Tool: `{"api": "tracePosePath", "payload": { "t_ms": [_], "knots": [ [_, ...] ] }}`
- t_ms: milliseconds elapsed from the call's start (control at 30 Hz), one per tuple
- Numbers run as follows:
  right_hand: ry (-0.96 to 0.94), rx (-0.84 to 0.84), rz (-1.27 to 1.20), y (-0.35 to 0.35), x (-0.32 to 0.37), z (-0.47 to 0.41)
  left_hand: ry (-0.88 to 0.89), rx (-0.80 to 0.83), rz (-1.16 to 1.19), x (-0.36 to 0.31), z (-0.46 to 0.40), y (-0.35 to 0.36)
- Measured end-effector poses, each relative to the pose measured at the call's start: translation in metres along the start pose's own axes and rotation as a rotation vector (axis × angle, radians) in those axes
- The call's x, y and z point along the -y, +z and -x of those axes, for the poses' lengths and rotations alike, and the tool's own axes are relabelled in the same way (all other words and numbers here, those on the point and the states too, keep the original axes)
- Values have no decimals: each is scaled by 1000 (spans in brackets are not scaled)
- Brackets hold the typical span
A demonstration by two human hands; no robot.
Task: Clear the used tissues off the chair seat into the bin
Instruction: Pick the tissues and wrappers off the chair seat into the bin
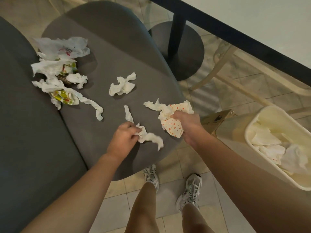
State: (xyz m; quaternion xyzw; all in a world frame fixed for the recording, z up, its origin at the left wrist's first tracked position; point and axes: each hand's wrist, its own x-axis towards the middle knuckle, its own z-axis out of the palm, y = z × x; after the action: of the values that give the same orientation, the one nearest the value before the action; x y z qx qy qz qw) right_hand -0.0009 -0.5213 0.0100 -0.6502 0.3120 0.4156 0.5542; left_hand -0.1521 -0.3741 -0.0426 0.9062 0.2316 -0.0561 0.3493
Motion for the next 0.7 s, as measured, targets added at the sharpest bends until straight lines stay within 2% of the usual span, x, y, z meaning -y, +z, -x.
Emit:
{"api": "tracePosePath", "payload": {
  "t_ms": [100, 200, 367, 533, 700],
  "knots": [
    [-21, -25, -11, -7, 5, 5, 69, -59, 76, -15, 7, -5],
    [-40, -21, -28, -18, 10, 12, 65, -108, 161, -37, 10, -11],
    [-75, 20, -135, -49, 19, 30, 126, -184, 182, -79, -4, -19],
    [-139, 32, -236, -100, 25, 45, 233, -172, 153, -125, -22, -14],
    [-148, -40, -315, -173, 25, 56, 437, -134, 158, -192, -26, 18]
  ]
}}
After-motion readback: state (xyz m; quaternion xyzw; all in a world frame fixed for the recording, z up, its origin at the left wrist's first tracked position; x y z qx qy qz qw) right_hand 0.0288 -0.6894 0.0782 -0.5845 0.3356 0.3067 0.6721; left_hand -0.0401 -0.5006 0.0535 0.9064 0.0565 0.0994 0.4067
